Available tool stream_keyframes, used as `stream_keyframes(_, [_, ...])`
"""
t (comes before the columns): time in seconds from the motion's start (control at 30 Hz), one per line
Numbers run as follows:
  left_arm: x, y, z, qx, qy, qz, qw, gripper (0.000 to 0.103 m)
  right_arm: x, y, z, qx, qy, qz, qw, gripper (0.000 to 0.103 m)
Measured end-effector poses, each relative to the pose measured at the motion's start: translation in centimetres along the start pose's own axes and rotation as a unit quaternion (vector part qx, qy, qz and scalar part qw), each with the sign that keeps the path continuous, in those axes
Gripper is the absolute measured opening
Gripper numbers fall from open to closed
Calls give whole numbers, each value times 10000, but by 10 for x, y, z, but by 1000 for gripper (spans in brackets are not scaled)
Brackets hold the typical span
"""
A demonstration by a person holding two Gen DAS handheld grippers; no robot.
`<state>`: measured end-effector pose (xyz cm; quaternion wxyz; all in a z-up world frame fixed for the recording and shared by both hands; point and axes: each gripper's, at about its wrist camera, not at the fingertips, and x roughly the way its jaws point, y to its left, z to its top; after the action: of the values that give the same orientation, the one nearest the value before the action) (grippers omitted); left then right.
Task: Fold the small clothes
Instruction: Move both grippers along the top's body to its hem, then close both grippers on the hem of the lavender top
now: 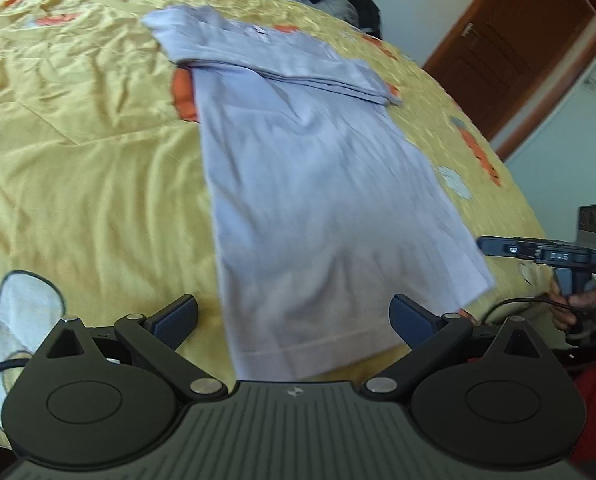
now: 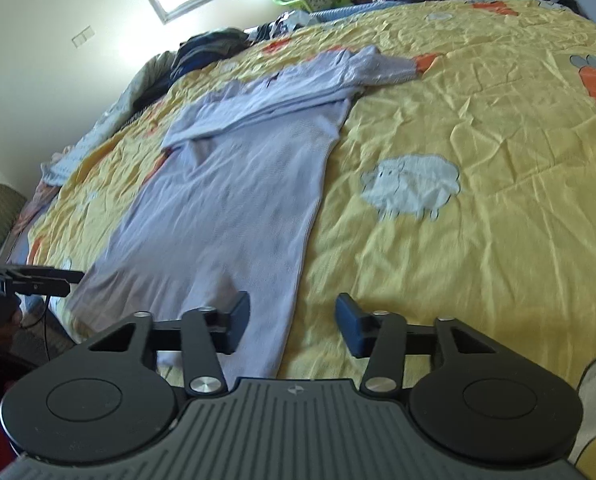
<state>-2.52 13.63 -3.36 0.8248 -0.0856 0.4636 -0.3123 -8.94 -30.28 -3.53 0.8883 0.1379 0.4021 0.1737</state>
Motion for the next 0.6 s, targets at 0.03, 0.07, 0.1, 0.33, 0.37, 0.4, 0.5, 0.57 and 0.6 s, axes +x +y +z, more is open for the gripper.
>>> stream_keyframes(0.03, [0, -1, -1, 36, 8, -6, 10000, 102, 0, 1, -3, -33, 42, 41, 10000, 44])
stream_keyframes(0.07, [0, -3, -3, 80, 6, 12, 10000, 102, -1, 1, -5, -58, 41, 51, 10000, 42])
stream_keyframes(0.1, [0, -4, -3, 107, 5, 18, 9999, 102, -3, 2, -6, -52, 60, 81, 9999, 37])
stream_keyframes(0.33, [5, -12, -4, 199, -20, 83, 9998, 102, -6, 3, -13, -2, 212, 365, 9991, 32])
stream_keyframes(0.37, [7, -14, -4, 245, -41, 95, 9996, 102, -6, 3, -14, 6, 228, 425, 9988, 32])
stream_keyframes(0.4, [8, -16, -5, 287, -65, 126, 9995, 102, -6, 5, -16, -3, 232, 470, 9986, 32])
stream_keyframes(0.5, [10, -22, -7, 416, -113, 268, 9987, 99, -4, 8, -17, -18, 256, 547, 9982, 27])
stream_keyframes(0.57, [10, -25, -7, 516, -136, 445, 9976, 89, -2, 9, -18, -37, 263, 562, 9981, 24])
stream_keyframes(0.6, [10, -26, -7, 555, -136, 517, 9970, 86, -3, 10, -17, -66, 270, 547, 9981, 22])
